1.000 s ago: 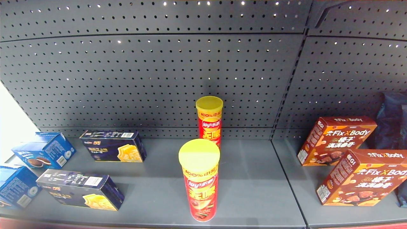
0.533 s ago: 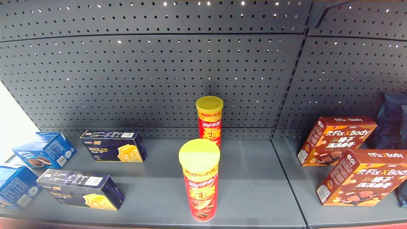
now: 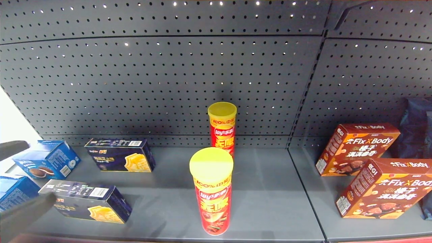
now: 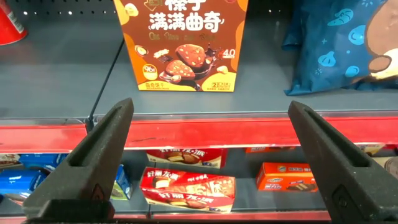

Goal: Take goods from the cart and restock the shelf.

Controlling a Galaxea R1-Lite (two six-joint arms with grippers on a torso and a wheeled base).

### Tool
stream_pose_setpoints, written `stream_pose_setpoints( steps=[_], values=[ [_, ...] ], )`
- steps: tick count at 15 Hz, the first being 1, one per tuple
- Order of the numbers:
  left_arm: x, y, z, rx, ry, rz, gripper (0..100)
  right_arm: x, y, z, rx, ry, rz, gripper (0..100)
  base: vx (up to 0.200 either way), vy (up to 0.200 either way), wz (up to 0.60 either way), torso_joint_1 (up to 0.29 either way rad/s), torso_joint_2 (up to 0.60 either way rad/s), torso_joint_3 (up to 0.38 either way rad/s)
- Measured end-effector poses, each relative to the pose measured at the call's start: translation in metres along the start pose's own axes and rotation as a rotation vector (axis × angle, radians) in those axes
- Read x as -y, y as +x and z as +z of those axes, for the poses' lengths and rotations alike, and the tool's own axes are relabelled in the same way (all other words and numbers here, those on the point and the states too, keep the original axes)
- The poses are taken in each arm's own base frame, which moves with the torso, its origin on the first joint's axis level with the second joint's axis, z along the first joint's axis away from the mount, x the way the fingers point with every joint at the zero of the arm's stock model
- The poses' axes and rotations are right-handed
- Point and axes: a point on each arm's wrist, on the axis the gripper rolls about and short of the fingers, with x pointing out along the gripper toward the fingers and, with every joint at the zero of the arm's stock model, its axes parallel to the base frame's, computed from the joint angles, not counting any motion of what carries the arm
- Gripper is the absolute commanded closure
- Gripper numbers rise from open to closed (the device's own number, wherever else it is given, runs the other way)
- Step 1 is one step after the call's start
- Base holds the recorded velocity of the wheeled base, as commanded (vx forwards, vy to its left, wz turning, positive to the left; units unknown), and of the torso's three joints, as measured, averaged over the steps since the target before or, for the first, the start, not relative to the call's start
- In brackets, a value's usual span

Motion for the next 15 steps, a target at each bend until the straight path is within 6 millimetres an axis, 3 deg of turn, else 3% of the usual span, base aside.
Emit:
stream_pose_setpoints(
  steps=[2, 3, 6, 10, 15],
  values=[
    [0.000, 0.043, 0.013, -0.045, -0.114, 0.003, 0, 0.000, 0.000, 0.000, 0.000, 0.000, 0.000, 0, 0.000, 0.000, 0.00, 0.000, 0.00, 0.000],
    [-0.001, 0.062, 0.008, -0.087, -0.168, 0.014, 0, 0.000, 0.000, 0.000, 0.000, 0.000, 0.000, 0, 0.000, 0.000, 0.00, 0.000, 0.00, 0.000],
    [-0.002, 0.096, -0.032, -0.224, -0.197, 0.061, 0, 0.000, 0.000, 0.000, 0.001, 0.000, 0.000, 0, 0.000, 0.000, 0.00, 0.000, 0.00, 0.000],
    [-0.002, 0.104, -0.075, -0.387, -0.156, 0.126, 0, 0.000, 0.000, 0.000, 0.000, 0.000, 0.000, 0, 0.000, 0.000, 0.00, 0.000, 0.00, 0.000],
    [0.001, 0.102, -0.100, -0.493, -0.079, 0.112, 0, 0.000, 0.000, 0.000, 0.000, 0.000, 0.000, 0, 0.000, 0.000, 0.00, 0.000, 0.00, 0.000]
  ],
)
